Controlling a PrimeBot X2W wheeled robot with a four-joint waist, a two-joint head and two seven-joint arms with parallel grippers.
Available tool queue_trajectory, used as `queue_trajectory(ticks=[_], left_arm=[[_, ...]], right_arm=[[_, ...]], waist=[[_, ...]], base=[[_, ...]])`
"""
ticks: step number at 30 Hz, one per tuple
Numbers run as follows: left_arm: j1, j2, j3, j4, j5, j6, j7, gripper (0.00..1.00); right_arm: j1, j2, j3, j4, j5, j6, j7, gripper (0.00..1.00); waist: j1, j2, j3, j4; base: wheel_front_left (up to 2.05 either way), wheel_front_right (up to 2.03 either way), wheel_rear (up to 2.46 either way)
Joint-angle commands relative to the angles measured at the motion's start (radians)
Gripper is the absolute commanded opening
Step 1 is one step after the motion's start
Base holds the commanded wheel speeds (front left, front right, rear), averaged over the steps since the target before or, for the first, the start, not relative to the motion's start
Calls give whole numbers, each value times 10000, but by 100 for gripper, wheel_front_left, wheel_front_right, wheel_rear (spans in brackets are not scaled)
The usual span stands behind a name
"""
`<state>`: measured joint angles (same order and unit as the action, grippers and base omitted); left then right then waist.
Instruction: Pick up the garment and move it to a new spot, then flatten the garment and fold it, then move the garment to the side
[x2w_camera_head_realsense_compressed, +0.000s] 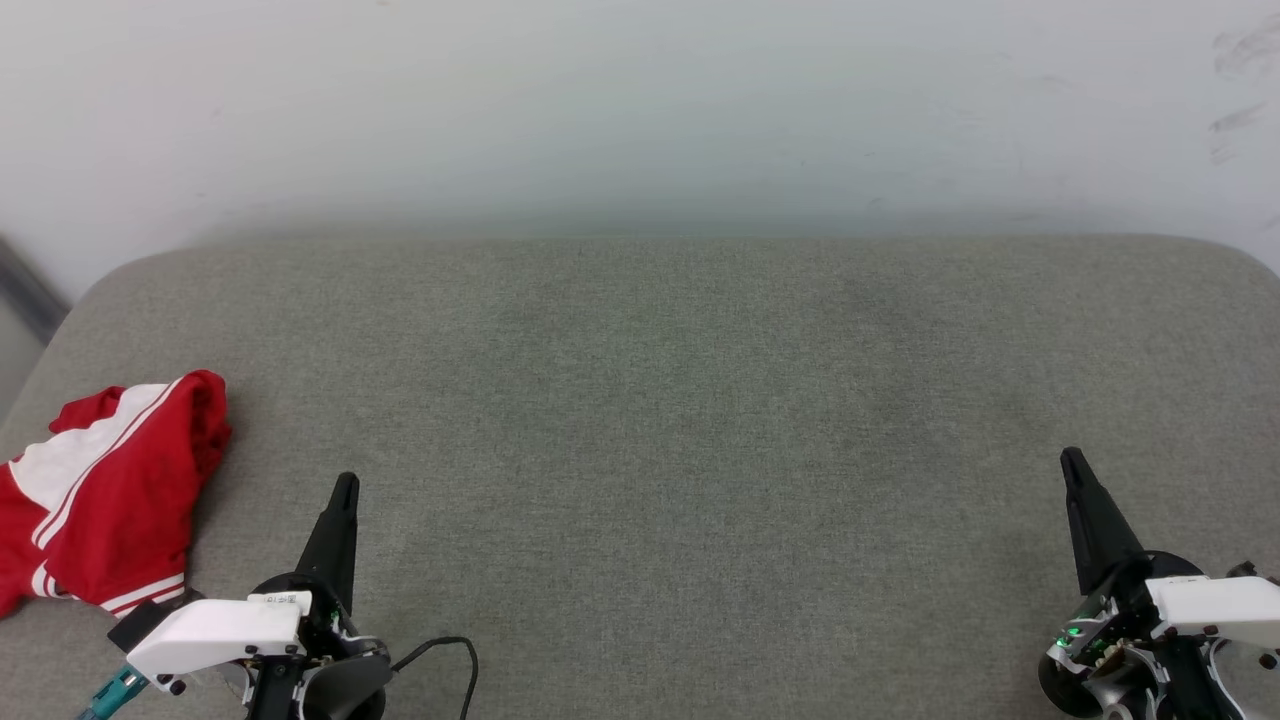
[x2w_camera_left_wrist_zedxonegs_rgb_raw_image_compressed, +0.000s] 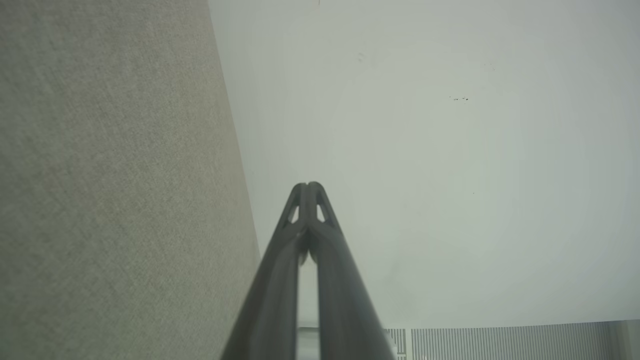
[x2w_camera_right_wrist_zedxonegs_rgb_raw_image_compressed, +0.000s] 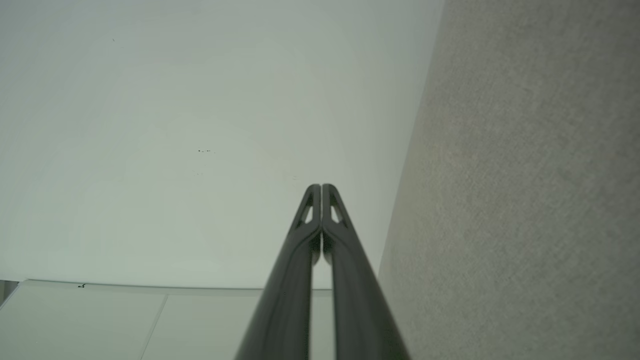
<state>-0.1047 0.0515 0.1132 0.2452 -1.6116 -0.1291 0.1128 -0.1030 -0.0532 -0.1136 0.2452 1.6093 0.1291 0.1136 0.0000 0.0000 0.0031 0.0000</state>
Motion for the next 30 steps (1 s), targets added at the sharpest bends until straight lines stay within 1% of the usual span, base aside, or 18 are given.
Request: queue_trajectory(ticks=[1, 3, 4, 6, 21, 25, 30], left_arm=[[-77, -10, 14, 5, 35, -34, 10, 0], [-77, -10, 14, 5, 35, -34, 10, 0], [-2, 0, -3, 2, 1, 2, -2, 100], [104, -17, -38, 157, -4, 6, -15, 100], [-138, -13, -841, -278, 195, 0, -750, 100], [-195, 7, -1028, -443, 453, -1, -936, 100], [-237, 20, -1172, -625, 1168, -3, -1147, 100]], right_arm=[[-120, 53, 5, 11, -4, 35, -10, 0], [-120, 53, 5, 11, -4, 35, -10, 0], [0, 0, 0, 1, -2, 0, -2, 100], [129, 2, 11, 147, -4, -2, -4, 100], [135, -64, 322, -415, -250, 2, -522, 100], [135, -163, 468, -571, -432, 3, -735, 100], [103, -415, 759, -770, -1029, 4, -1077, 100]], waist=[[0, 0, 0, 0], [0, 0, 0, 0], [0, 0, 1, 0], [0, 0, 2, -1], [0, 0, 19, -4], [0, 0, 22, -1], [0, 0, 26, 6]], base=[[0, 0, 0], [0, 0, 0], [0, 0, 0], [0, 0, 0], [0, 0, 0], [0, 0, 0], [0, 0, 0]])
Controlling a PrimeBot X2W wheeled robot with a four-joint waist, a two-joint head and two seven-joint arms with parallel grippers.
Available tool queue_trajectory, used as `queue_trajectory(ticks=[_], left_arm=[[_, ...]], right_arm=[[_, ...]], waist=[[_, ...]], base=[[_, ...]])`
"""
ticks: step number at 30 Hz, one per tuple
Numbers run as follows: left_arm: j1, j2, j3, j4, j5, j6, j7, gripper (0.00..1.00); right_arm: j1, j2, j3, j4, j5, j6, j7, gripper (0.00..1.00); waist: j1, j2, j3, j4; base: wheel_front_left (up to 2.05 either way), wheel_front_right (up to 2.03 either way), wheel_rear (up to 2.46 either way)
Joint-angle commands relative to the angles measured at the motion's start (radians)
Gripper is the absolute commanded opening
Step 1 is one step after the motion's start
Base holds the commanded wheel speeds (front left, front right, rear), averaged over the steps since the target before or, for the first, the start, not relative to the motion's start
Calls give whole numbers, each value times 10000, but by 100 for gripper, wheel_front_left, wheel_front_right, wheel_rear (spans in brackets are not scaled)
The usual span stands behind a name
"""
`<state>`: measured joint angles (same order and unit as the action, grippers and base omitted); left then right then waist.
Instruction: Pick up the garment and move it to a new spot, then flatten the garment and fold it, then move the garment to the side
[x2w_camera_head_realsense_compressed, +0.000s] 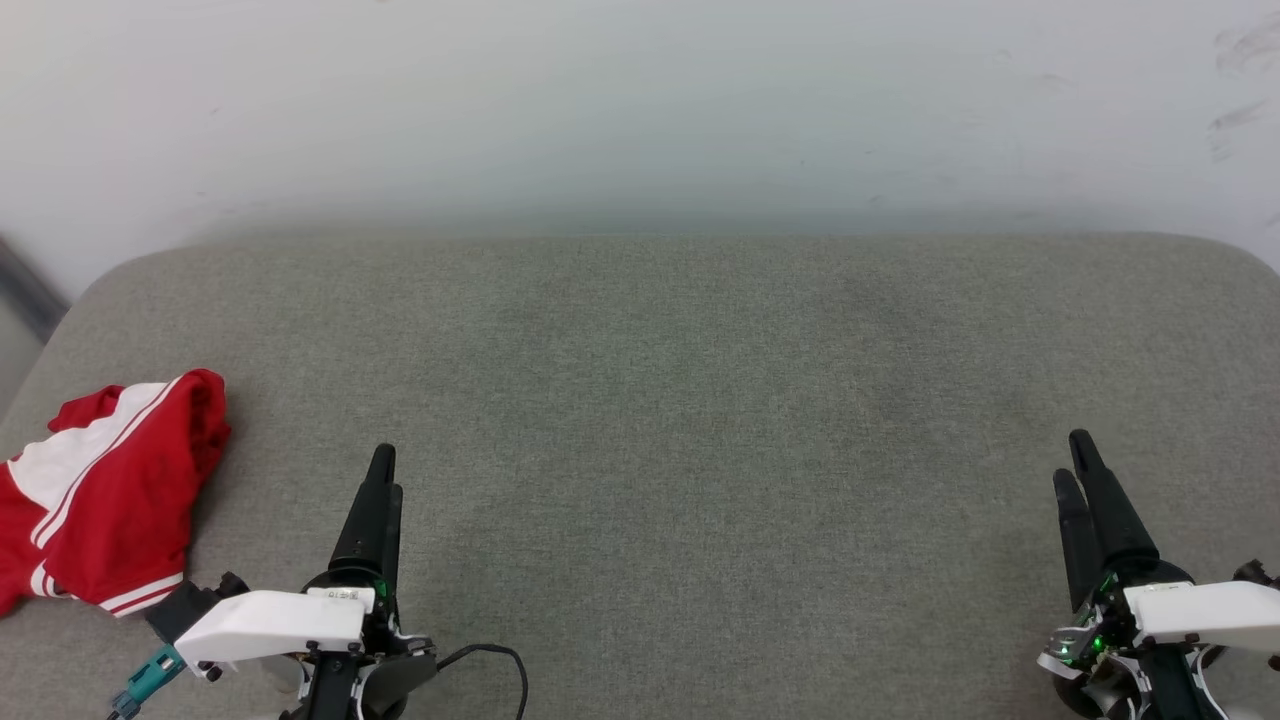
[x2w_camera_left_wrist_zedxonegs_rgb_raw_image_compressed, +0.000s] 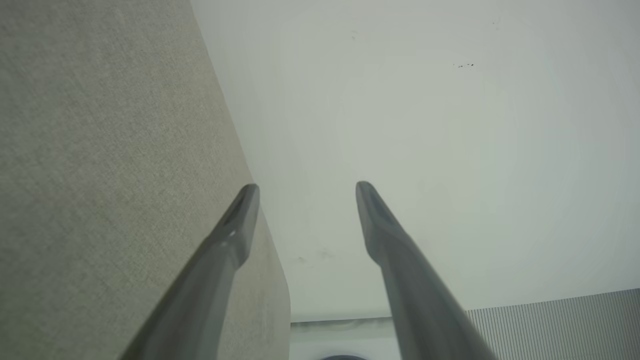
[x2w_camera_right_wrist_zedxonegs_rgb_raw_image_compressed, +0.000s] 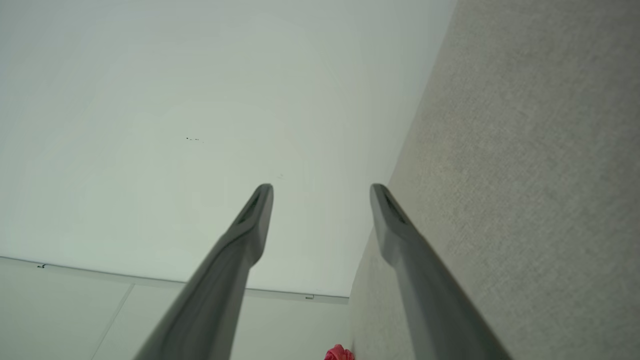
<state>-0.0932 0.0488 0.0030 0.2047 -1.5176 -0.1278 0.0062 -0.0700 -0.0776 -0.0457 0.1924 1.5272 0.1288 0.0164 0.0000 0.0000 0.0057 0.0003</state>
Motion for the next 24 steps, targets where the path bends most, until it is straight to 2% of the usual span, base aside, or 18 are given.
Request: queue_trajectory(ticks=[1, 2, 3, 7, 18, 24], left_arm=[[-361, 47, -98, -247, 427, -17, -121, 100], [-370, 48, -107, -272, 678, -17, -162, 100], [-380, 40, -135, -347, 1413, -18, -283, 100], [-381, 30, -141, -317, 2158, -19, -397, 100], [-519, 19, -198, -204, 5048, -16, -785, 100], [-543, 18, -331, -201, 6349, 123, -984, 100]], right_arm=[[-241, -232, 138, -290, -400, 9, -169, 100], [-247, -272, 184, -330, -585, 9, -227, 100], [-256, -365, 245, -423, -1238, 10, -368, 100], [-261, -357, 156, -518, -2134, 10, -485, 100], [-233, -248, 126, -510, -5562, 13, -880, 100], [-236, -179, 165, -467, -6995, 15, -1076, 100]], waist=[[0, 0, -1, 5], [0, 0, -1, 8], [0, 0, -2, 11], [0, 0, -3, 9], [0, 0, -7, 35], [0, 0, -11, 53]], base=[[0, 0, 0], [0, 0, 0], [0, 0, 0], [0, 0, 0], [0, 0, 0], [0, 0, 0]])
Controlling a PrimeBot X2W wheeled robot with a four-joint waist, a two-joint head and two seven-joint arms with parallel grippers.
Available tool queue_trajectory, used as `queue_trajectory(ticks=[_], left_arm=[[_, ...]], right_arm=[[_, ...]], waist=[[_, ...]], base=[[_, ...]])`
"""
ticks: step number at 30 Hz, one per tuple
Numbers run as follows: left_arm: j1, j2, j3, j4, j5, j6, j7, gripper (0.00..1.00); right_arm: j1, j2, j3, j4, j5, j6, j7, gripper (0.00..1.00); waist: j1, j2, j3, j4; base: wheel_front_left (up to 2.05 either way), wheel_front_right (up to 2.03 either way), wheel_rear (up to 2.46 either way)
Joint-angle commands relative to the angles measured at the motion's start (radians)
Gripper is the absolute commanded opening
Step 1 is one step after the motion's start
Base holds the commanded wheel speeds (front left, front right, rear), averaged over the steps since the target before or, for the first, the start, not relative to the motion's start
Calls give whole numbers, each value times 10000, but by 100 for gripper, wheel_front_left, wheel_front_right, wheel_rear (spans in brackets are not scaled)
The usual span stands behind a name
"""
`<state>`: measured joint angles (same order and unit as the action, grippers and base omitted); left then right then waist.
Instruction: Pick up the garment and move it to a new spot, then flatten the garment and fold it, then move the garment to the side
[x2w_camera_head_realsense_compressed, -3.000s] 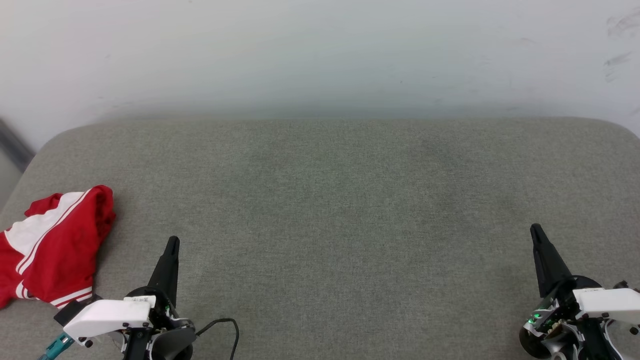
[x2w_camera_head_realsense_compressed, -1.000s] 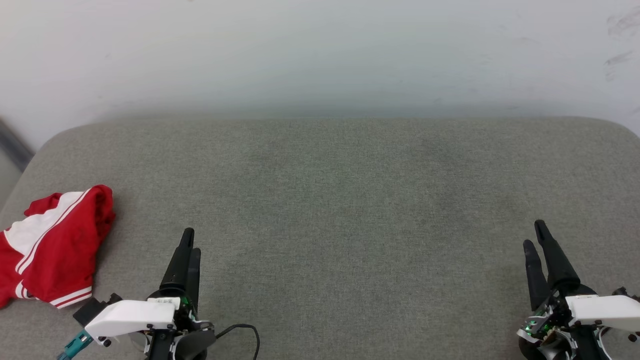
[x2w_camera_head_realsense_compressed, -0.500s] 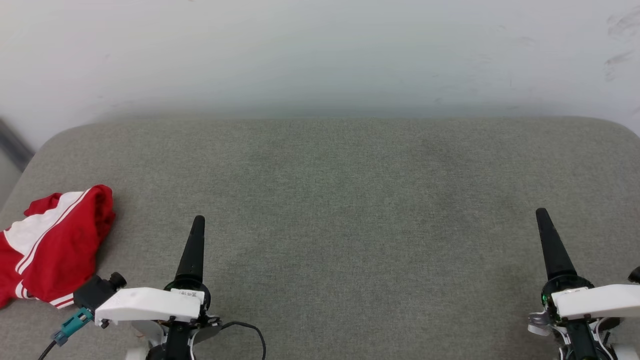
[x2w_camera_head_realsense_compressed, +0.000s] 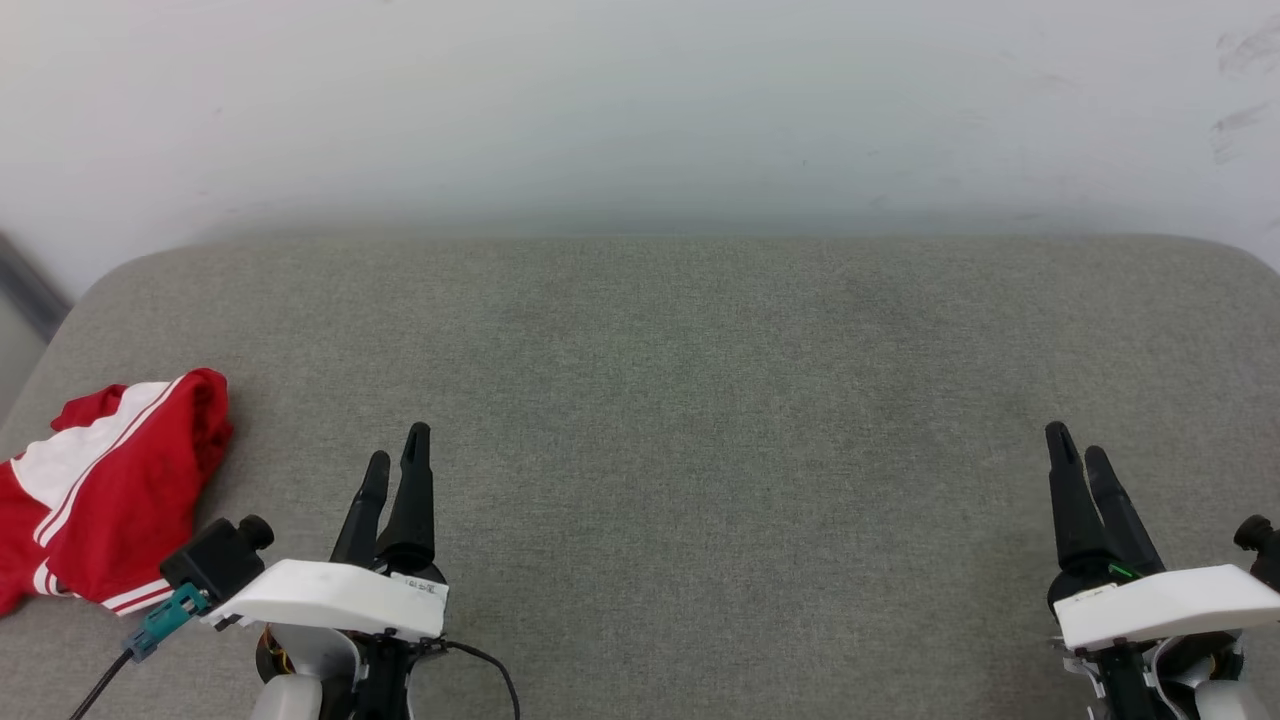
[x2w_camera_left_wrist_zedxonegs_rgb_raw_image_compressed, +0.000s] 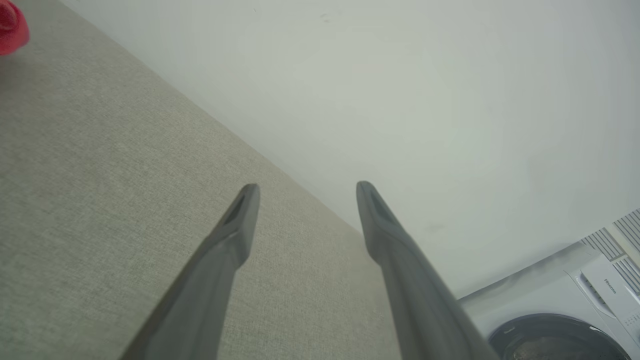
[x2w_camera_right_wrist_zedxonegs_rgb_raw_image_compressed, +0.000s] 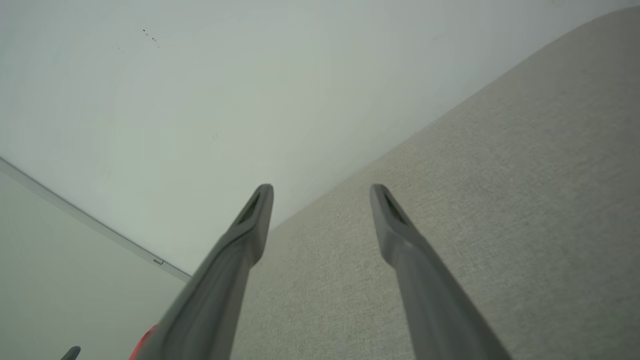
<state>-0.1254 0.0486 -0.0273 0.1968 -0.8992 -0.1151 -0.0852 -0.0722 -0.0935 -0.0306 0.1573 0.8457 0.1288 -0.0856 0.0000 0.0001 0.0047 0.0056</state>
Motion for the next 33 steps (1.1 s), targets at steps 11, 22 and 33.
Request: queue_trajectory(ticks=[11, 22, 33], left_arm=[[-308, 21, -378, 25, 2478, 134, -397, 100], [-400, 86, -646, 289, 4182, 361, -706, 100], [-574, 178, -910, 570, 5462, 650, -968, 100]], right_arm=[[-251, 33, 62, -127, -2224, 17, -103, 100], [-205, 81, 66, -268, -4036, 20, 24, 100], [-139, 173, 9, -331, -5328, 22, 76, 100]], waist=[[0, -1, -19, 23], [0, -1, -30, 35], [0, -1, -33, 61]], base=[[0, 0, 0], [0, 0, 0], [0, 0, 0]])
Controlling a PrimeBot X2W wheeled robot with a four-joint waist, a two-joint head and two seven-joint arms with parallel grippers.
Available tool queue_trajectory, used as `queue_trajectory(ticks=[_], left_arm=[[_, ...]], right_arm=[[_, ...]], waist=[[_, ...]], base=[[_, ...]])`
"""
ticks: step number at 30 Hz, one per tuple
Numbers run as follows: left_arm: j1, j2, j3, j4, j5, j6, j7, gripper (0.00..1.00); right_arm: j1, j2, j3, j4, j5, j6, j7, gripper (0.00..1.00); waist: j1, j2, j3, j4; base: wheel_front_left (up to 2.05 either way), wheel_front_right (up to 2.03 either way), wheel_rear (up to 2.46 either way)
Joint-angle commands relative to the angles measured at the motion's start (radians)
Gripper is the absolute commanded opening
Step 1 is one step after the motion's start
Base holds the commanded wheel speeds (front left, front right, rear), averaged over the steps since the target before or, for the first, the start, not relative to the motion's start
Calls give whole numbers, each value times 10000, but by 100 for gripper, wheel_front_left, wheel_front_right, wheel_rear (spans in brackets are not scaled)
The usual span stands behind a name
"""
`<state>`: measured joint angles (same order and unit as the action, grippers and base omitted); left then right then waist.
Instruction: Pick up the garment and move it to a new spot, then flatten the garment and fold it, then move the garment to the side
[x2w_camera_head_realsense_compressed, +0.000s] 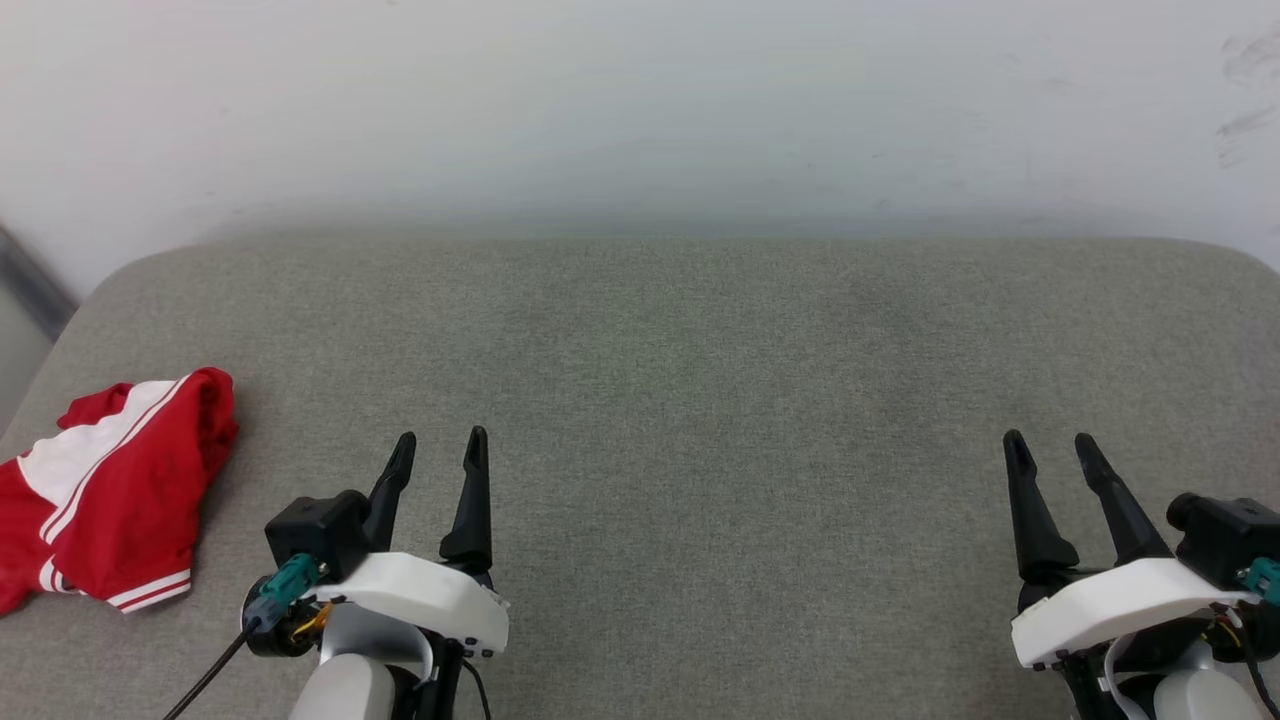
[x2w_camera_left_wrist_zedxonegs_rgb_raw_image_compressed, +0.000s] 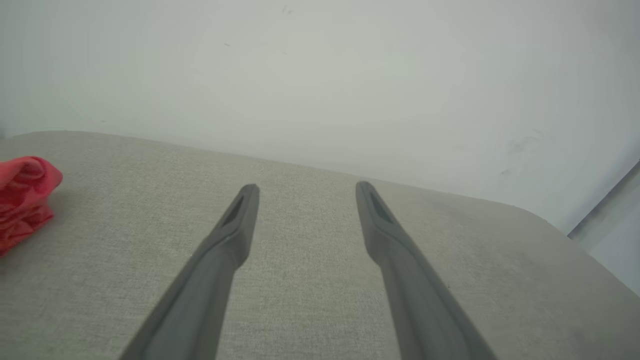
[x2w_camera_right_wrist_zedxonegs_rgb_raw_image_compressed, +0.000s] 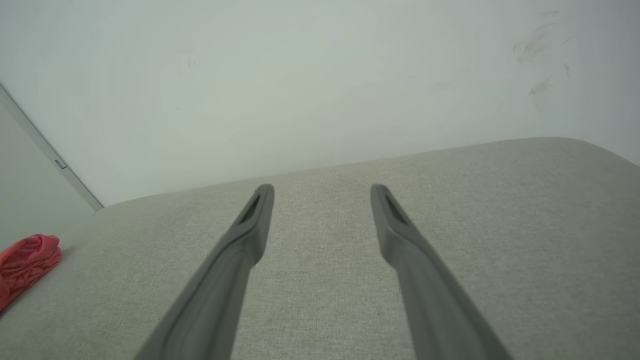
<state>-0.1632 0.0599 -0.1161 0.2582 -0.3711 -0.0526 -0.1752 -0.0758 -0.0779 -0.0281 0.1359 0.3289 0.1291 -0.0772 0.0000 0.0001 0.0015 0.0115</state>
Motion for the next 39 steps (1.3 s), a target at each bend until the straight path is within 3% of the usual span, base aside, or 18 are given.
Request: queue_trajectory(ticks=[1, 39], left_arm=[[-202, 63, -41, -25, 266, 44, -95, 100], [-416, -88, -193, 822, 2195, 146, -847, 100]], right_arm=[[-97, 27, -16, -108, -253, 18, 9, 100], [-54, 282, -239, -68, -2679, 24, -390, 100]], waist=[[0, -1, -3, 4], [0, -1, 4, 101]], base=[[0, 0, 0], [0, 0, 0]])
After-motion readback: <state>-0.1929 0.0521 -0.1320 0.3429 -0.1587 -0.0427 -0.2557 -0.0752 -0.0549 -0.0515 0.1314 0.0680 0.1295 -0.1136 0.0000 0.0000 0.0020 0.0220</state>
